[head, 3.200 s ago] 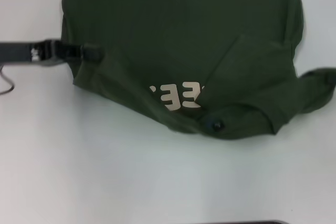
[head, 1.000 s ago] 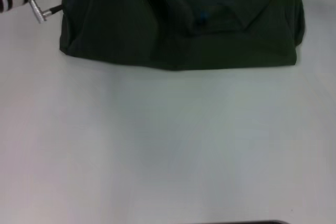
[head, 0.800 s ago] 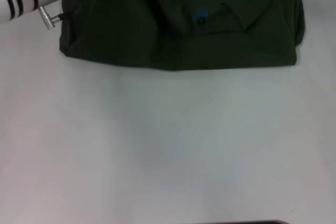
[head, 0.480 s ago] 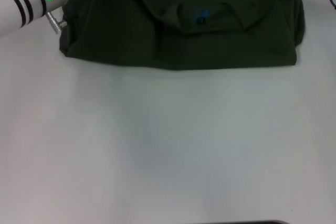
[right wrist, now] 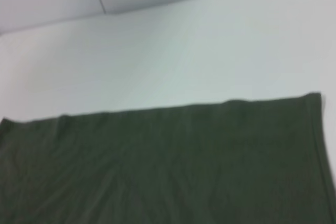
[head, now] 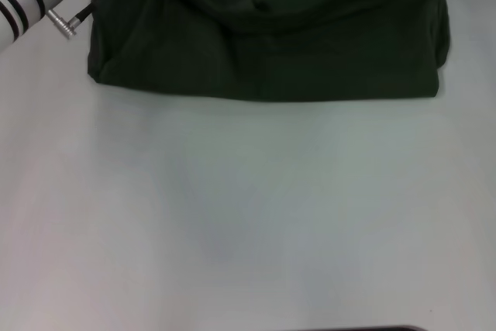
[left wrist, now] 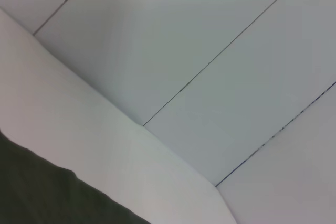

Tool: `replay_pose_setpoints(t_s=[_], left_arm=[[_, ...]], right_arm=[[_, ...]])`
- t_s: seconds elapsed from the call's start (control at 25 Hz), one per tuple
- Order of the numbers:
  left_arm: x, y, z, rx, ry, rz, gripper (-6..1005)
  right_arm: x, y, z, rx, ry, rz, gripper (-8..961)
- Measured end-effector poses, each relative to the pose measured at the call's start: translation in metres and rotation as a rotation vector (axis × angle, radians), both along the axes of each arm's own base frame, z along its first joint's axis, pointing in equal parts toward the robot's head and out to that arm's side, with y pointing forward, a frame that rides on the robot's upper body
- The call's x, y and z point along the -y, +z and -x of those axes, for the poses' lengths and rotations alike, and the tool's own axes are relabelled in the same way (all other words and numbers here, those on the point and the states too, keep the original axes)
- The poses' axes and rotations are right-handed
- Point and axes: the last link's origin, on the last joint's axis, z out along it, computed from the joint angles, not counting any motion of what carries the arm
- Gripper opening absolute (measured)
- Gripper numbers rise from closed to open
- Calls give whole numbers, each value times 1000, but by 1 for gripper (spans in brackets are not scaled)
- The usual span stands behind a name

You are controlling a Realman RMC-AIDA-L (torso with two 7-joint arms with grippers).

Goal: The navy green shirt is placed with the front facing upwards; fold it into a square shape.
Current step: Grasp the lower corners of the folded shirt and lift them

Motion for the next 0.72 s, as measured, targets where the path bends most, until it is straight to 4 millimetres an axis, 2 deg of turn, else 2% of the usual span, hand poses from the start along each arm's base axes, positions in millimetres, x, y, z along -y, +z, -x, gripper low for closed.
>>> replay_pose_setpoints(t_s=[0.2, 0.28, 0.48, 0.72], left_arm=[[2, -1, 0, 0, -15, 4, 657], [5, -1, 0, 3, -29, 7, 882], [16, -2, -6, -3, -134, 20, 895], [39, 3, -9, -31, -299, 82, 895]], right_arm=[[3, 4, -4, -15, 13, -24, 613], [6, 2, -5, -23, 13, -9, 670], [24, 5, -14, -53, 30, 38, 744], [72, 20, -25, -163, 139, 91, 743]])
